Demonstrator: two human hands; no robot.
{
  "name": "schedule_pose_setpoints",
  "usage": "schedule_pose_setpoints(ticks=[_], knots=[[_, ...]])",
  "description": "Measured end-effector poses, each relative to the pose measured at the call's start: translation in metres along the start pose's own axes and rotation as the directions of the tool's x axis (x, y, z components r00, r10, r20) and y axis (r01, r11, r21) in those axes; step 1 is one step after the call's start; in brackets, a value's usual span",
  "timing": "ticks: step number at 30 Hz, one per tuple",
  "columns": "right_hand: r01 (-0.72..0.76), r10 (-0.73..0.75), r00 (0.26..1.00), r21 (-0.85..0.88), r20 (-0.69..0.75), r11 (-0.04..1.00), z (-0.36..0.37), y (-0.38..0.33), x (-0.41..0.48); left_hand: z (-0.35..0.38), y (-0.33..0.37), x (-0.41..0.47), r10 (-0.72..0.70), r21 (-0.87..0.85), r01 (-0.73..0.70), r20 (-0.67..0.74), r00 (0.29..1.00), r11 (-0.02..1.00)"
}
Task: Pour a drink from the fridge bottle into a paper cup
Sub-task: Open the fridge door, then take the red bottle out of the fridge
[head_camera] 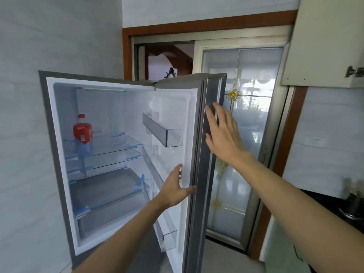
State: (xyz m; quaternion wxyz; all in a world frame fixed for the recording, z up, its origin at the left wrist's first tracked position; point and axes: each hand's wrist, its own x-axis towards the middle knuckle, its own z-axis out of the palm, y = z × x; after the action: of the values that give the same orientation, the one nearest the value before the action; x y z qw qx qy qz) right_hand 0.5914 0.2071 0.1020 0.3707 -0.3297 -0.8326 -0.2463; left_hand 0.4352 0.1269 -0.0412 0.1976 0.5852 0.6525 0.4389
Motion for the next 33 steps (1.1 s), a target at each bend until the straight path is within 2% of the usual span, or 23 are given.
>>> schedule_pose_setpoints(ticks=[6, 13, 22, 33], knots=[[-0.075, 0.057, 0.972, 0.071, 0.229, 0.995, 0.011, 0.044, -0.020, 0.043, 0.026, 0.034, 0.021, -0.077, -0.013, 0.099, 0.995, 0.997], [-0.171, 0.155, 0.905, 0.004, 0.397, 0.985, 0.022, 0.084, -0.023, 0.079, 0.039, 0.075, 0.033, -0.103, -0.013, 0.198, 0.980, 0.995], [-0.232, 0.209, 0.879, 0.002, 0.429, 0.973, 0.048, 0.116, -0.018, 0.106, 0.045, 0.114, 0.033, -0.102, -0.005, 0.284, 0.958, 0.995], [-0.270, 0.230, 0.854, 0.019, 0.466, 0.963, 0.067, 0.122, -0.023, 0.115, 0.051, 0.128, 0.013, -0.045, 0.000, 0.304, 0.953, 0.999]])
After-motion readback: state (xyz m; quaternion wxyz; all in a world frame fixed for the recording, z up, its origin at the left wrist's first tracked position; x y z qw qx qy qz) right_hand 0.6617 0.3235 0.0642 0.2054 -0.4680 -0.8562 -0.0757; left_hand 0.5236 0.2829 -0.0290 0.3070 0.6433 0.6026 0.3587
